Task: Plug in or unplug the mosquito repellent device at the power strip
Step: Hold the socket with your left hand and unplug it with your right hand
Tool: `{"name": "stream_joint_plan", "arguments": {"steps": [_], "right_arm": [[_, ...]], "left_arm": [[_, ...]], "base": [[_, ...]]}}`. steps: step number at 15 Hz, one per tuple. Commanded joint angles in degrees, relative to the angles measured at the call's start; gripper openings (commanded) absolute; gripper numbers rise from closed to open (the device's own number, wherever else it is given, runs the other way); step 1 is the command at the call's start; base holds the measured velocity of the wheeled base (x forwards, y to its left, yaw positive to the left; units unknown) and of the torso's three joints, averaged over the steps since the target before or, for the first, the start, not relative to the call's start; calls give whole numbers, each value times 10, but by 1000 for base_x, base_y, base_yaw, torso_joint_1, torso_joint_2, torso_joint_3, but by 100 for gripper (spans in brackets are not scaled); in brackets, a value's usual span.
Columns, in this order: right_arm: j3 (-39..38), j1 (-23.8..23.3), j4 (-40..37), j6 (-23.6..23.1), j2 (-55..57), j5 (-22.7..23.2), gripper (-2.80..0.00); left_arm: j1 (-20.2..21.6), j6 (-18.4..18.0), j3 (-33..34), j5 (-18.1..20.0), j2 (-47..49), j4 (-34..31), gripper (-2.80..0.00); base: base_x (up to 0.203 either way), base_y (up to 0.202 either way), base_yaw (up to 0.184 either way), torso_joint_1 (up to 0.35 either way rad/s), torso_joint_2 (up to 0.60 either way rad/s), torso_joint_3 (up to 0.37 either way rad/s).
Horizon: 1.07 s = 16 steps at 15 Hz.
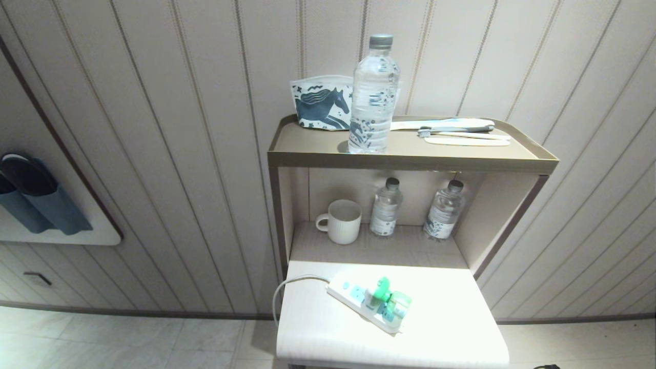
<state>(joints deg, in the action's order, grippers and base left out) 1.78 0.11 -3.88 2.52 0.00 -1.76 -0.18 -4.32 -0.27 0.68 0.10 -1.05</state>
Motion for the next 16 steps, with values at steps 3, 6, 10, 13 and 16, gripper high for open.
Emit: {"name": "stream_joint_plan", "arguments": {"steps": [3,6,10,13,16], "right_arm": [[-1,1,0,-1,1,0,-280],[0,1,0,-1,1,0,-280],[-1,1,1,0,1,0,-280],[-1,1,0,0,1,0,-280],[-1,1,1,0,1,0,-280]], "left_arm": [[0,0,0,0,0,0,-280],[0,0,0,0,0,0,-280],[0,0,0,0,0,0,-280],[0,0,0,0,0,0,-280],[0,-1,0,0,0,0,-280]], "base": [[0,0,0,0,0,0],[0,0,0,0,0,0],[0,0,0,0,0,0],[0,0,0,0,0,0],[0,0,0,0,0,0]]}}
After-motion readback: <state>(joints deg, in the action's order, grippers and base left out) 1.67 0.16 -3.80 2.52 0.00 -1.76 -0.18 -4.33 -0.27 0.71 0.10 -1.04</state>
